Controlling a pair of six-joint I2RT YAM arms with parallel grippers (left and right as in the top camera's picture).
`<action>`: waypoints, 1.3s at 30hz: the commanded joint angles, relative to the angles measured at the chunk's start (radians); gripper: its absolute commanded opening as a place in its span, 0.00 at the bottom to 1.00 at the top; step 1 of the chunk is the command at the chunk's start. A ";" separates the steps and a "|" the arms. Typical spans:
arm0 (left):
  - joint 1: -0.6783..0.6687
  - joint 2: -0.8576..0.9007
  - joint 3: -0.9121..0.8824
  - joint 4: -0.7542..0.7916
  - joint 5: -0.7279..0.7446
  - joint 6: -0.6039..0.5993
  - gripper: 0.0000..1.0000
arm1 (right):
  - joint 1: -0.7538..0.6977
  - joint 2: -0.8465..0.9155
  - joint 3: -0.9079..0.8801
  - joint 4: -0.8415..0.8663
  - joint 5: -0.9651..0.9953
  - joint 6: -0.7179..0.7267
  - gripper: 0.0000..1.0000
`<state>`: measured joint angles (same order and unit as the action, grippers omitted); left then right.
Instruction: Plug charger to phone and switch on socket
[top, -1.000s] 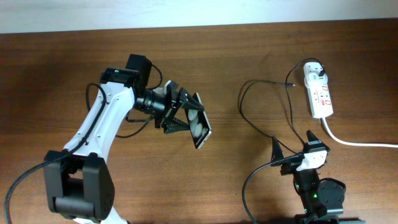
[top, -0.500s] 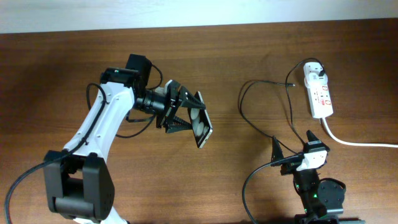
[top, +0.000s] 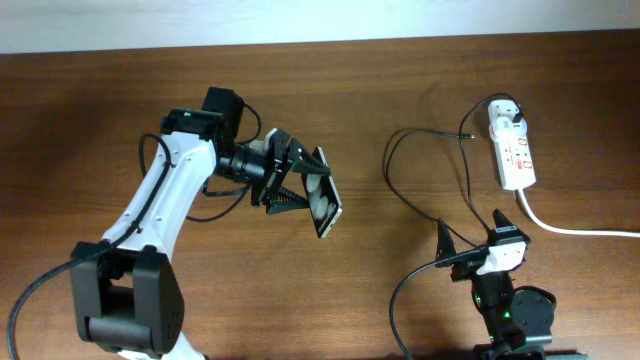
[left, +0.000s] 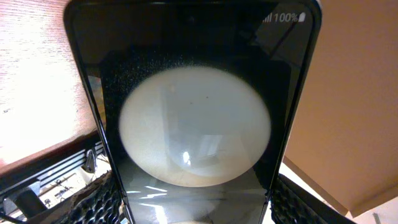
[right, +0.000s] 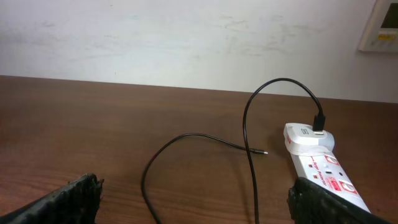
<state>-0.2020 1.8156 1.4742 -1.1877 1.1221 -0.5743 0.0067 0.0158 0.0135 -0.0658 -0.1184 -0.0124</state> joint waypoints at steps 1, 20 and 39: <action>0.002 -0.024 0.000 -0.002 0.042 0.015 0.70 | -0.007 -0.007 -0.008 0.000 -0.006 -0.006 0.99; 0.008 -0.024 0.000 0.002 -0.237 -0.014 0.73 | -0.007 -0.007 -0.008 0.000 -0.005 -0.006 0.99; 0.008 -0.024 0.000 -0.002 -0.353 0.072 0.72 | -0.007 -0.004 0.009 0.007 -0.570 0.905 0.99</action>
<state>-0.2001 1.8156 1.4742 -1.1881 0.7506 -0.5190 0.0059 0.0158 0.0135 -0.0490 -0.6617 0.8951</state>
